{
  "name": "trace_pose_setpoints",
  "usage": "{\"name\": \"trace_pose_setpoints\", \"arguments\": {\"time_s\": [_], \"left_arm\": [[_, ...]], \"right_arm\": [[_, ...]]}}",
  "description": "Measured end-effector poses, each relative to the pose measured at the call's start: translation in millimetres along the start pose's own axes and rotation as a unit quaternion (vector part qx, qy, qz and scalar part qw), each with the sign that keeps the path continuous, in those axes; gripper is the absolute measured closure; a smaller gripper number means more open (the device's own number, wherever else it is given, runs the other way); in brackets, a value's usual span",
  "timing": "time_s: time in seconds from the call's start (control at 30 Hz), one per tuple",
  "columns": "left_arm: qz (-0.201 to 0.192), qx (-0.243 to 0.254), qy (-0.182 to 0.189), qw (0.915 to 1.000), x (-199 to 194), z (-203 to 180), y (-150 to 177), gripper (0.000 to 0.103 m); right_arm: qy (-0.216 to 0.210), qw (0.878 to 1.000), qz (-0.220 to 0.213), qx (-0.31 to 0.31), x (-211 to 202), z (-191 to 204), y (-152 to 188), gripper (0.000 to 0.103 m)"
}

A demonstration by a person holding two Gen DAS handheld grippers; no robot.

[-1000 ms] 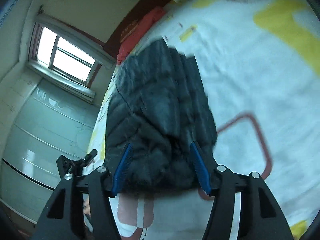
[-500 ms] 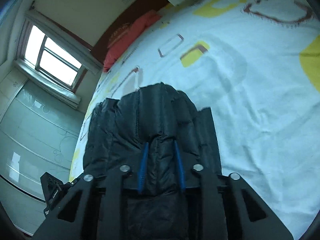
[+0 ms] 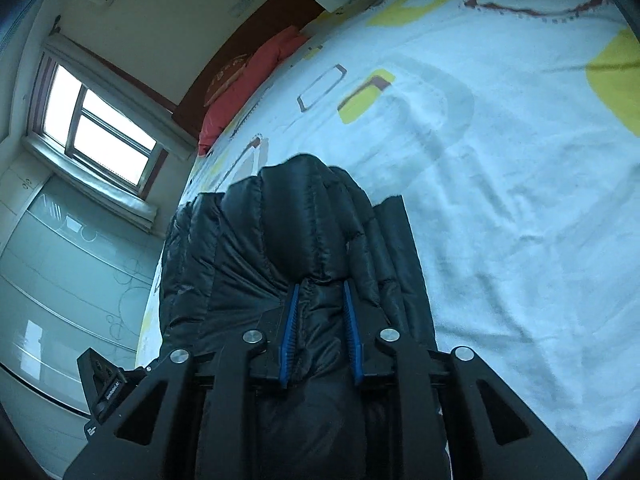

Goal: Fold large clothes

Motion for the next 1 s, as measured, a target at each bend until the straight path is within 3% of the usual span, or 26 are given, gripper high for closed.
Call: {"name": "trace_pose_setpoints", "arguments": {"time_s": [0.03, 0.13, 0.27, 0.37, 0.43, 0.57, 0.7, 0.87, 1.0], "left_arm": [[0.003, -0.009, 0.004, 0.9999, -3, 3, 0, 0.025], [-0.002, -0.029, 0.01, 0.9995, -20, 13, 3, 0.021], [0.009, -0.025, 0.021, 0.9994, -25, 25, 19, 0.01], [0.045, -0.061, 0.057, 0.9955, -11, 33, 25, 0.007], [0.049, -0.057, 0.063, 0.9952, -8, 32, 23, 0.006], [0.065, -0.036, 0.085, 0.9936, -4, 17, 25, 0.006], [0.058, -0.027, 0.077, 0.995, -2, 7, 28, 0.008], [0.045, -0.017, 0.057, 0.9972, -6, -2, 32, 0.023], [0.033, -0.007, 0.044, 0.9985, -9, -10, 33, 0.03]], "right_arm": [[0.004, 1.0, -0.004, 0.0, -9, 4, 1, 0.067], [0.016, 1.0, -0.017, -0.012, -28, 10, 5, 0.031], [0.031, 0.999, 0.01, -0.018, -30, -2, 18, 0.028], [-0.004, 0.999, 0.022, 0.032, -20, -24, 28, 0.021], [-0.045, 0.997, 0.024, 0.066, -13, -30, 29, 0.02], [-0.078, 0.995, 0.043, 0.054, -9, -26, 33, 0.019], [-0.086, 0.994, 0.039, 0.053, -10, -28, 36, 0.022], [-0.088, 0.994, 0.027, 0.057, -12, -28, 41, 0.043], [-0.097, 0.993, 0.015, 0.06, -14, -24, 46, 0.051]]}}
Point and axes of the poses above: each gripper's, at about its wrist camera, not at the fingertips, and x roughly the way its jaws point, z to its left, y to its underside, the point moved 5 cm from there along x, roughly the way its jaws point, and after that the axes turned 11 degrees about -y, right-handed, at the moved point
